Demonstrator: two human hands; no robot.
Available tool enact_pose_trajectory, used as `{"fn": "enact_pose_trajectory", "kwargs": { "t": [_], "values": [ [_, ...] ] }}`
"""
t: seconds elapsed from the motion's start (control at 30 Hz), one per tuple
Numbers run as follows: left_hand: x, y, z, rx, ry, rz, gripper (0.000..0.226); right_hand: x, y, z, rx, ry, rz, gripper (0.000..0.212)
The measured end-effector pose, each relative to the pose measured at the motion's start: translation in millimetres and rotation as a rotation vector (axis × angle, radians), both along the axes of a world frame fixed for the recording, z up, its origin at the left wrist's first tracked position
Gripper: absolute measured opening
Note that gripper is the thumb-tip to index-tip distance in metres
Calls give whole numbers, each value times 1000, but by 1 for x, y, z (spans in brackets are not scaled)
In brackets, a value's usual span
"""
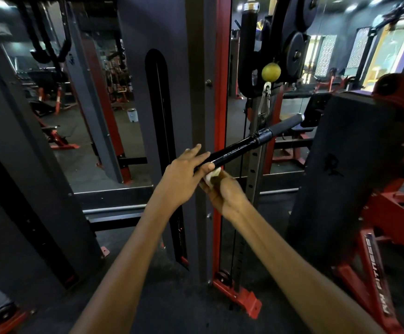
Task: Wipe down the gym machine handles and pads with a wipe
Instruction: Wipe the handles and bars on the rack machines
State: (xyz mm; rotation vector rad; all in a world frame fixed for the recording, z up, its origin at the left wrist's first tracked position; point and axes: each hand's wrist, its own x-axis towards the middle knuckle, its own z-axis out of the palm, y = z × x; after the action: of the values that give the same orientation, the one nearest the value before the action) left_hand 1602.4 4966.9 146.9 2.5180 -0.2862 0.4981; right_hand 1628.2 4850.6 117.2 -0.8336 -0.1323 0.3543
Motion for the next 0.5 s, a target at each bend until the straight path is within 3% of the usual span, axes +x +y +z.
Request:
{"fn": "enact_pose_trajectory", "kwargs": {
  "t": [0.1, 0.3, 0.4, 0.47, 0.5],
  "values": [
    [-4, -2, 5, 17, 7, 4, 49, -23, 11, -1, 73, -18, 66, 34],
    [-10, -4, 6, -86, 0, -34, 56, -38, -6, 1, -30, 35, 100, 27],
    [-12, -4, 5, -120, 48, -56, 64, -19, -30, 2, -93, 112, -182, 25],
    [-12, -5, 3, -115, 75, -45, 68, 0, -48, -6, -328, -94, -552, 28],
    [-13, -5, 3, -113, 91, -36, 70, 5, -54, -10, -524, -317, -758, 32]
  ]
}}
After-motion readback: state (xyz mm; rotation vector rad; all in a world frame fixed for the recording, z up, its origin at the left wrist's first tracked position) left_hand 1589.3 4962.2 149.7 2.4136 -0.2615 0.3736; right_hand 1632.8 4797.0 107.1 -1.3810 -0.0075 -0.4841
